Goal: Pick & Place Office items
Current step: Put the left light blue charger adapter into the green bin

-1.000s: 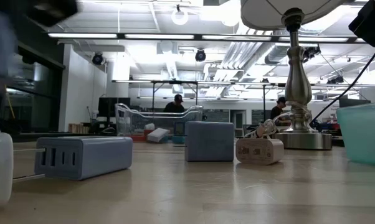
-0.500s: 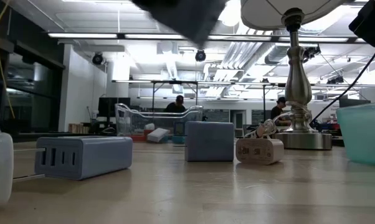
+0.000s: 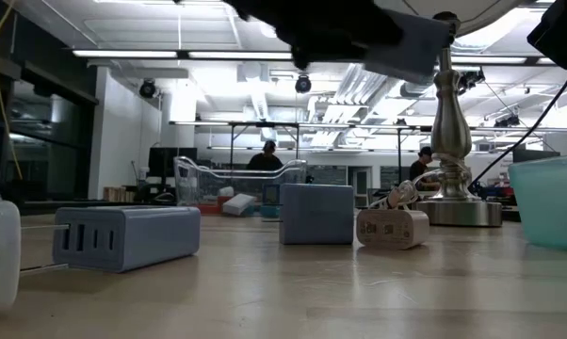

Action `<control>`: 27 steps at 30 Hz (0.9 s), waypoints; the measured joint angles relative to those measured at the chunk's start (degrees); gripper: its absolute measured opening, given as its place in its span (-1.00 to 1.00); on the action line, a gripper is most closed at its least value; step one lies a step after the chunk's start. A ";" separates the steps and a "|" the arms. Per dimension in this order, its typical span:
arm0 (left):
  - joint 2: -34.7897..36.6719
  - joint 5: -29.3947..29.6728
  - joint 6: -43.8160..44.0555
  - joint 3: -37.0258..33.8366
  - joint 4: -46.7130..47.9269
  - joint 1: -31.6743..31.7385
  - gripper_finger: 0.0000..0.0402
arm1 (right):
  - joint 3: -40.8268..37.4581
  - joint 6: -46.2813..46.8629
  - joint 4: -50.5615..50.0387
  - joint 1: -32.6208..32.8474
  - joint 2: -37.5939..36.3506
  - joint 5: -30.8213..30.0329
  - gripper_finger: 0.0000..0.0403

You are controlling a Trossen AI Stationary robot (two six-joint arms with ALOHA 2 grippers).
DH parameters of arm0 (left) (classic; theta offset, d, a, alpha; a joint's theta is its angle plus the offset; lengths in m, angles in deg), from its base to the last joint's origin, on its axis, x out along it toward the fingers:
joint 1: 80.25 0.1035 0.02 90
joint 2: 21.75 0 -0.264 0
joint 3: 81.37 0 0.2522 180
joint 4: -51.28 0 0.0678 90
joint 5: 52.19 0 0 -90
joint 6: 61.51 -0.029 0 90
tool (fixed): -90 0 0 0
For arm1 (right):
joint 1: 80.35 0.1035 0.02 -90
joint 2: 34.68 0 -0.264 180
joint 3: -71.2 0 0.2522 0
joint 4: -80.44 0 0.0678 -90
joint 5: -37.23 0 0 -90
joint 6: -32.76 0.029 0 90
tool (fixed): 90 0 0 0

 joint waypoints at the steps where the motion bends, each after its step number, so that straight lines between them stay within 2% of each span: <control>1: -0.70 -0.20 0.02 0.00 -1.57 0.47 -0.38 | 0.04 0.01 0.03 0.00 0.00 0.03 0.16; 27: -2.37 -0.64 -2.95 -0.04 -6.58 1.04 -0.37 | 0.04 0.01 2.98 -0.04 0.00 -1.23 0.16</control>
